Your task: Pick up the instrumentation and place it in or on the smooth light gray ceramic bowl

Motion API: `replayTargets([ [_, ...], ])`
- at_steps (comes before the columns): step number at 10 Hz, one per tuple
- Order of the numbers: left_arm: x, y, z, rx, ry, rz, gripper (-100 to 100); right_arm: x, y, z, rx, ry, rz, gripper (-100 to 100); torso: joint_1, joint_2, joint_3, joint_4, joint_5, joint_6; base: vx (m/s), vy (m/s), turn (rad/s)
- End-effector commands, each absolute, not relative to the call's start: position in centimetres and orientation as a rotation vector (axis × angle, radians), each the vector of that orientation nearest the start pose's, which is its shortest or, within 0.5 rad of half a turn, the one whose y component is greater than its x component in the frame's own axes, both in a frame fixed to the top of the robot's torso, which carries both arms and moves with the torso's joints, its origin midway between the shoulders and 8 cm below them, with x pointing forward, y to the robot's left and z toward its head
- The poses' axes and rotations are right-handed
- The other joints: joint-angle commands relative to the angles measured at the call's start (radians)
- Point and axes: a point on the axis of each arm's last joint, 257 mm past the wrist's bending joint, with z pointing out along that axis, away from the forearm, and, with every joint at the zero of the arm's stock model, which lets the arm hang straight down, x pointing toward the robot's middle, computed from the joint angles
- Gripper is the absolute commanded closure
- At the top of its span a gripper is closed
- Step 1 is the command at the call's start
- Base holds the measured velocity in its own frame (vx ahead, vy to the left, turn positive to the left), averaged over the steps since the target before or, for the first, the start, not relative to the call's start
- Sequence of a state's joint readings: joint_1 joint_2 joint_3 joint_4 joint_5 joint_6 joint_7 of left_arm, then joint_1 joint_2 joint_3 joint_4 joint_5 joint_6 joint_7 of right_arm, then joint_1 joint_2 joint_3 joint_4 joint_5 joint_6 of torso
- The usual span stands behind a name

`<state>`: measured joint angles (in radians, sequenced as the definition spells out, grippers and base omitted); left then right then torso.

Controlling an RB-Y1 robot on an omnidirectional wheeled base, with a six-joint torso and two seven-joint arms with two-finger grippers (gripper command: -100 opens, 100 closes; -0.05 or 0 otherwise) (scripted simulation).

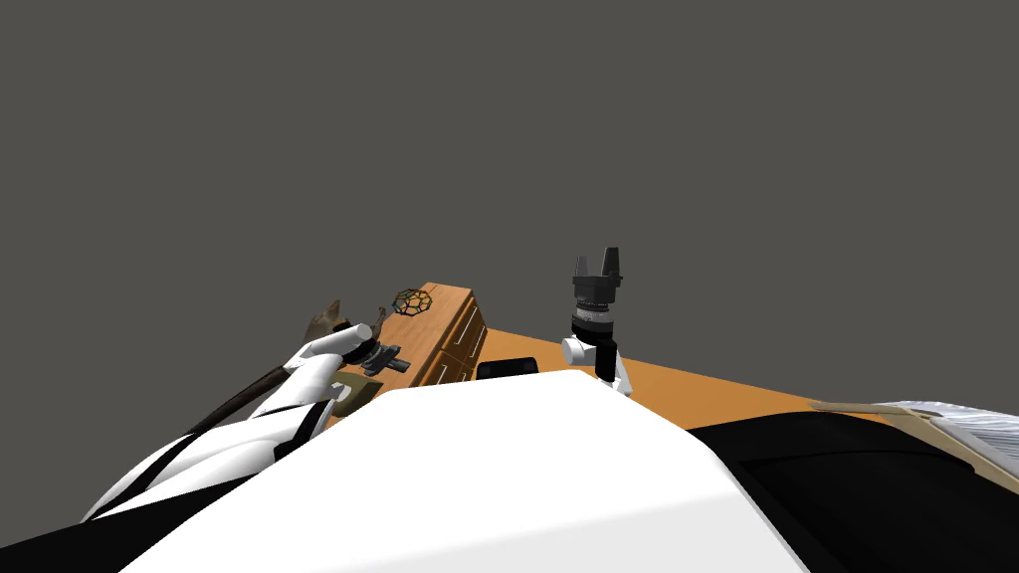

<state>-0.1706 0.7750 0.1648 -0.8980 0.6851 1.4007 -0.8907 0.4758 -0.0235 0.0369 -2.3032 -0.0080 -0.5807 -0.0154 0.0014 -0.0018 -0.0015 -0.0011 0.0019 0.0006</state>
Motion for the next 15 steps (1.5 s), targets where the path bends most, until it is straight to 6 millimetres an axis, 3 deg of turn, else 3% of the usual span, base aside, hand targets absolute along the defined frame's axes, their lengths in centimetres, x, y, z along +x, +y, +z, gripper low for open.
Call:
replayTargets([
  [1,26.0,55.1,-44.0,-1.763,2.661,0.095,100,32.7,-26.0,5.6,0.555,0.535,1.396,0,0.0,0.0,0.0,0.0,0.0,0.0,0.013,0.003,0.127],
  [3,27.7,53.7,-42.9,-1.702,2.698,0.097,100,32.7,-26.0,5.6,0.555,0.535,1.396,0,0.0,-0.001,-0.001,0.0,-0.001,-0.001,0.037,0.006,0.226],
  [6,28.2,53.2,-42.6,-1.681,2.708,0.098,100,32.7,-26.0,5.6,0.555,0.535,1.396,0,0.0,-0.002,-0.001,0.0,-0.001,0.0,0.025,0.004,0.092],
  [7,28.3,53.2,-42.6,-1.681,2.71,0.098,0,32.7,-26.0,5.6,0.555,0.535,1.396,0,0.0,-0.001,-0.001,0.0,0.0,0.001,0.0,0.0,0.0],
  [8,29.6,54.9,-40.6,-1.661,2.669,0.12,100,32.7,-26.0,5.6,0.555,0.535,1.396,0,0.0,-0.001,0.0,0.0,0.0,0.001,0.001,-0.014,-0.017],
  [9,30.3,56.0,-39.4,-1.652,2.643,0.132,100,32.7,-26.0,5.6,0.555,0.535,1.396,0,-0.001,-0.001,0.0,0.001,-0.002,0.001,0.001,-0.018,-0.022],
  [10,30.3,56.0,-39.4,-1.652,2.643,0.132,100,32.7,-26.0,5.6,0.555,0.535,1.396,0,-0.002,-0.001,0.0,0.001,-0.002,0.002,0.003,-0.01,-0.024],
  [11,31.5,58.3,-36.9,-1.64,2.586,0.152,100,32.7,-26.0,5.6,0.555,0.535,1.396,0,-0.002,0.0,0.0,0.0,-0.002,0.001,-0.004,-0.039,-0.063],
  [13,32.8,60.5,-34.1,-1.628,2.528,0.165,100,32.7,-26.0,5.6,0.555,0.535,1.397,0,-0.005,0.001,0.001,0.001,-0.003,0.001,-0.007,-0.052,-0.026],
  [14,32.8,60.5,-34.1,-1.628,2.528,0.165,100,32.7,-26.0,5.6,0.555,0.535,1.397,0,-0.006,0.0,0.001,0.002,-0.004,0.002,-0.006,-0.031,-0.032],
  [15,33.9,62.3,-31.3,-1.615,2.474,0.167,100,32.7,-26.0,5.6,0.555,0.535,1.397,0,-0.005,0.001,0.001,0.001,-0.003,0.0,-0.019,-0.051,-0.044],
])
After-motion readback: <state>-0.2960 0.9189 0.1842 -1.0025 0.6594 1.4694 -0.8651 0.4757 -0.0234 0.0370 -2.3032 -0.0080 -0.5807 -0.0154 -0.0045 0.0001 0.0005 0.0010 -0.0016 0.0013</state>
